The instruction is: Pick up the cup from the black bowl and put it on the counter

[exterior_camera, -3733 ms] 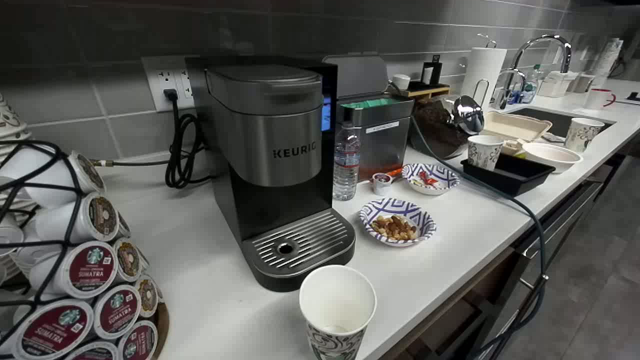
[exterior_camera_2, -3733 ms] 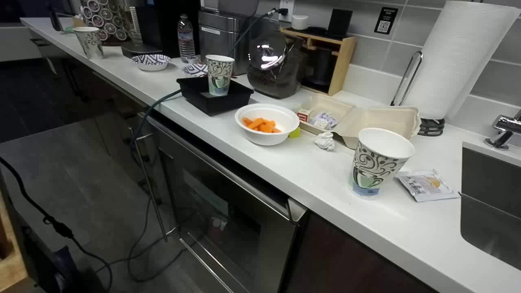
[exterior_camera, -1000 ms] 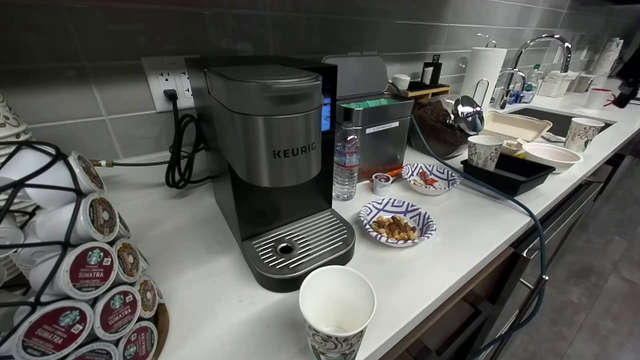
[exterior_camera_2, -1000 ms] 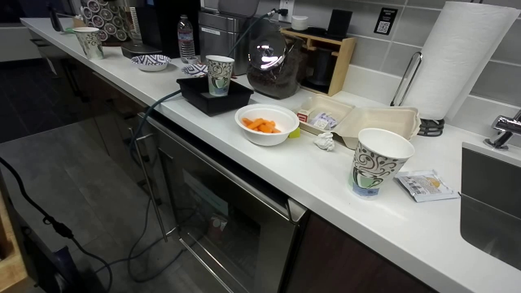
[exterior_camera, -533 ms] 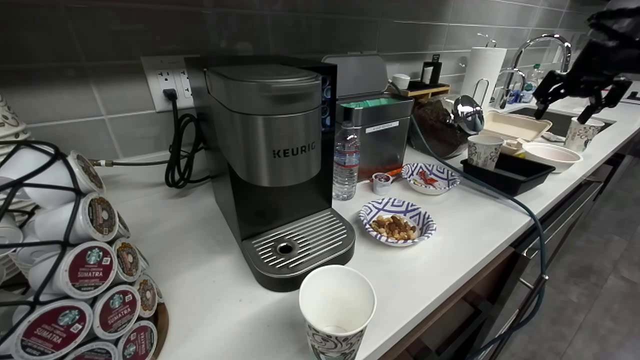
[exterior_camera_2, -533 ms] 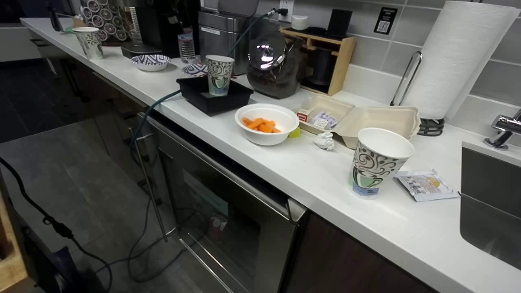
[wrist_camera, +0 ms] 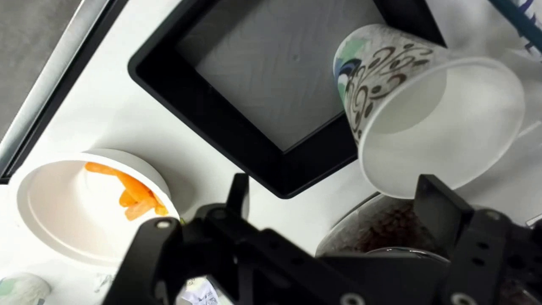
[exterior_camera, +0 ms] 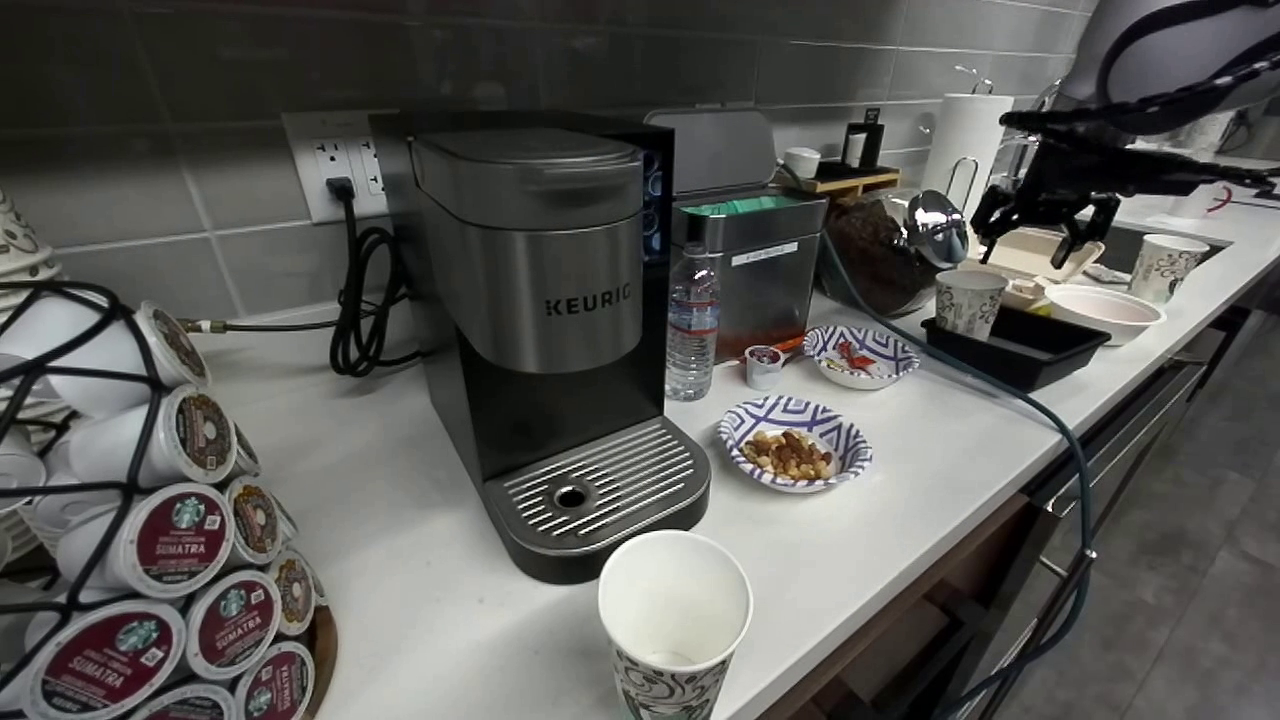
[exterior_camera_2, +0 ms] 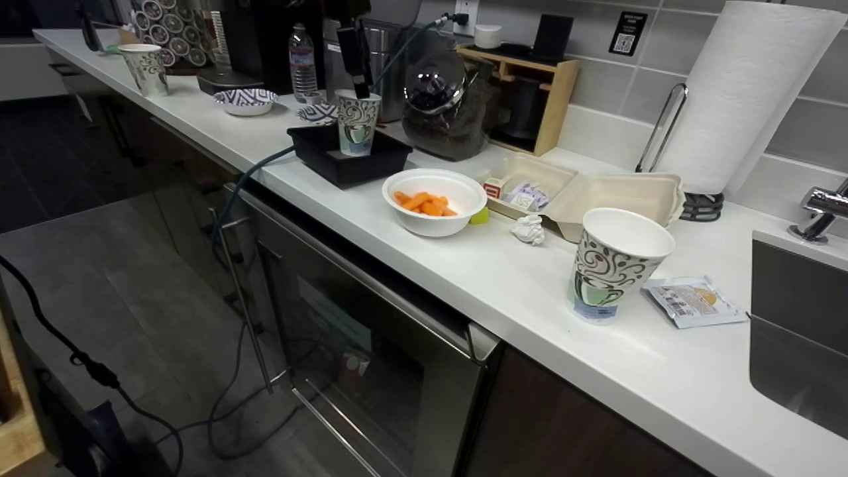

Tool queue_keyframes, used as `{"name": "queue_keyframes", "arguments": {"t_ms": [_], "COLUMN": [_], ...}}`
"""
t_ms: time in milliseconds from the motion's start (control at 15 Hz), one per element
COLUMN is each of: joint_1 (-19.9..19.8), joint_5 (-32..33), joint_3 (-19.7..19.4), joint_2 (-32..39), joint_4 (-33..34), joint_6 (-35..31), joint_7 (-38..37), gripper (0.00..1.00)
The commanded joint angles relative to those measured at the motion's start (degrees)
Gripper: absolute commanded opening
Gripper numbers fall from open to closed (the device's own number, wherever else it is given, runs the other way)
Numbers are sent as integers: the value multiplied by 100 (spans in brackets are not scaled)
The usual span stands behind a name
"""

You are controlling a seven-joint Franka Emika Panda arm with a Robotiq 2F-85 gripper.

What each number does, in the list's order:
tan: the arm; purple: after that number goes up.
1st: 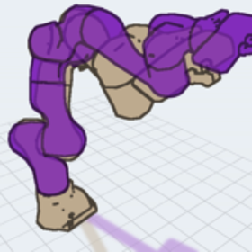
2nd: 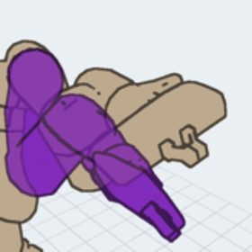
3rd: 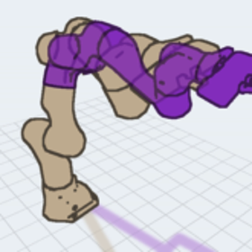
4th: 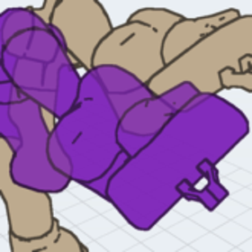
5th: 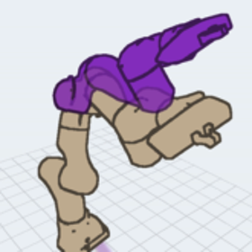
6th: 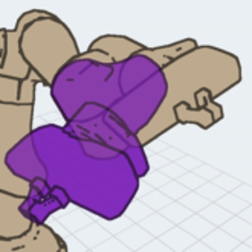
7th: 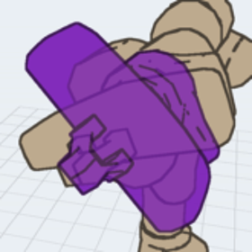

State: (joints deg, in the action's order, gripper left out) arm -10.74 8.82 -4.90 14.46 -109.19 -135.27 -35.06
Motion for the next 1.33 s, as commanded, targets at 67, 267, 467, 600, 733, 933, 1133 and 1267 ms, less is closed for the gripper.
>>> {"name": "queue_keyframes", "arguments": {"t_ms": [67,267,467,600,733,933,1133,1267], "joint_1": [284,353,390,400,412,444,475,474], "joint_5": [-426,-575,-637,-685,-710,-700,-670,-707], "joint_3": [-224,-265,-302,-313,-326,-348,-369,-368], "joint_2": [454,439,404,387,366,287,147,8], "joint_4": [615,634,558,510,470,434,382,329], "joint_6": [618,908,1128,1251,1356,1396,1366,1321], "joint_7": [240,308,326,350,360,334,335,371], "gripper": [88,52,30,14,1,0,1,1]}}
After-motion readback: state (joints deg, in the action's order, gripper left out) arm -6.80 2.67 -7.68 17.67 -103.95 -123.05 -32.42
